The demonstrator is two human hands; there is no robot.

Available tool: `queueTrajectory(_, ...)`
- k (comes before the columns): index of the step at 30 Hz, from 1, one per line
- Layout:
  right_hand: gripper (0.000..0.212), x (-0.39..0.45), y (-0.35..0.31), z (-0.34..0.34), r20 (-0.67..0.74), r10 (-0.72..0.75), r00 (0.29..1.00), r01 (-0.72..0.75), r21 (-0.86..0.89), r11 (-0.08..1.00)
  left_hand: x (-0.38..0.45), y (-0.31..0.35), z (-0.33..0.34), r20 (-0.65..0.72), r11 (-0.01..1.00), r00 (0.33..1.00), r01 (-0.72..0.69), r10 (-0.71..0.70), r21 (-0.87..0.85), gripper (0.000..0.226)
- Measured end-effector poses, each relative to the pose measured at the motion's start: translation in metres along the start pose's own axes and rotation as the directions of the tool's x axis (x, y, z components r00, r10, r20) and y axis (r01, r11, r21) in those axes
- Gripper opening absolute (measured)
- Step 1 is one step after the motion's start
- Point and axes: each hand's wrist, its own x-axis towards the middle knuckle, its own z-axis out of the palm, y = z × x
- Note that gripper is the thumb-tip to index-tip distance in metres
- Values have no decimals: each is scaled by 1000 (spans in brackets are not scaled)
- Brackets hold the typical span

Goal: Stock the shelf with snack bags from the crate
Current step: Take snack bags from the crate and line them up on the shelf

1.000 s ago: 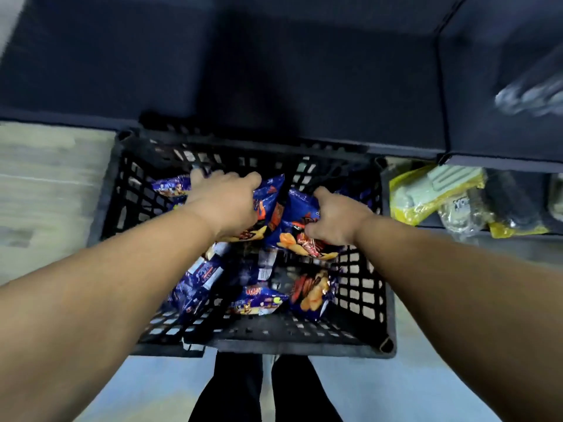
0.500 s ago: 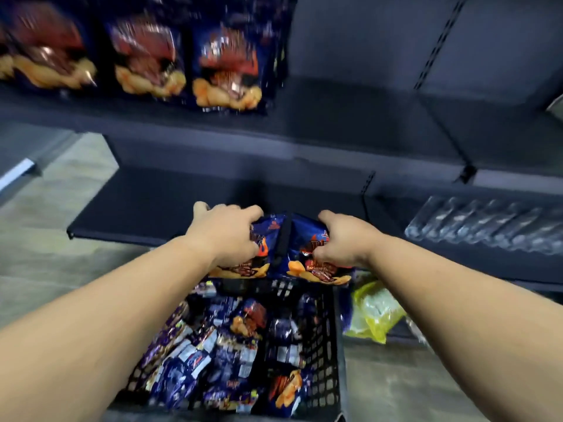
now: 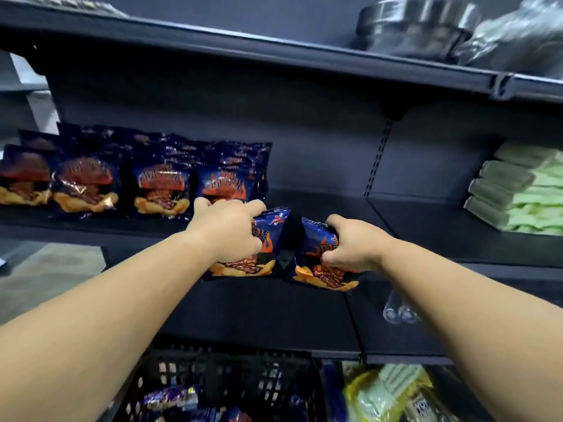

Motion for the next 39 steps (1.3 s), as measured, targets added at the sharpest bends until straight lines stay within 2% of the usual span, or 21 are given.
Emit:
queueTrajectory(9, 58, 17, 14, -47, -146, 117, 982, -134, -113, 985, 49, 2, -41, -85, 996, 993, -80, 82, 30, 60)
queueTrajectory(15, 37, 43, 34, -73, -172, 126, 977, -165, -238, 957, 91, 17, -52, -152, 995, 984, -97, 97, 9, 61)
queueTrajectory(18, 37, 58, 49, -81, -161, 125, 979, -168, -296, 940, 122, 29, -51, -166, 994, 982, -99, 92, -36, 61)
queueTrajectory(21, 51, 79, 66, -89, -146, 137, 980, -177, -314, 933, 156, 42, -48, -145, 997, 987, -73, 75, 25, 62)
queueTrajectory(24, 57, 112, 92, -93, -130, 88, 988, -122, -280, 952, 191, 49, -37, -138, 998, 988, -67, 69, 17, 66)
queueTrajectory(29, 50, 169, 123, -86, -125, -16, 992, -12, -223, 975, 243, 46, -11, -76, 996, 997, 1, -8, -85, 53)
queueTrajectory(35, 45, 220, 132, -72, -105, -71, 992, 51, -181, 982, 291, 38, 5, 29, 999, 999, 39, -40, 12, 57)
queueTrajectory(37, 50, 233, 132, -67, -110, -74, 991, 55, -164, 985, 303, 37, 8, 75, 999, 996, 41, -43, 34, 53)
queueTrajectory(39, 66, 245, 132, -63, -96, -72, 993, 57, -148, 987, 312, 36, 12, 110, 998, 993, 46, -51, 47, 49)
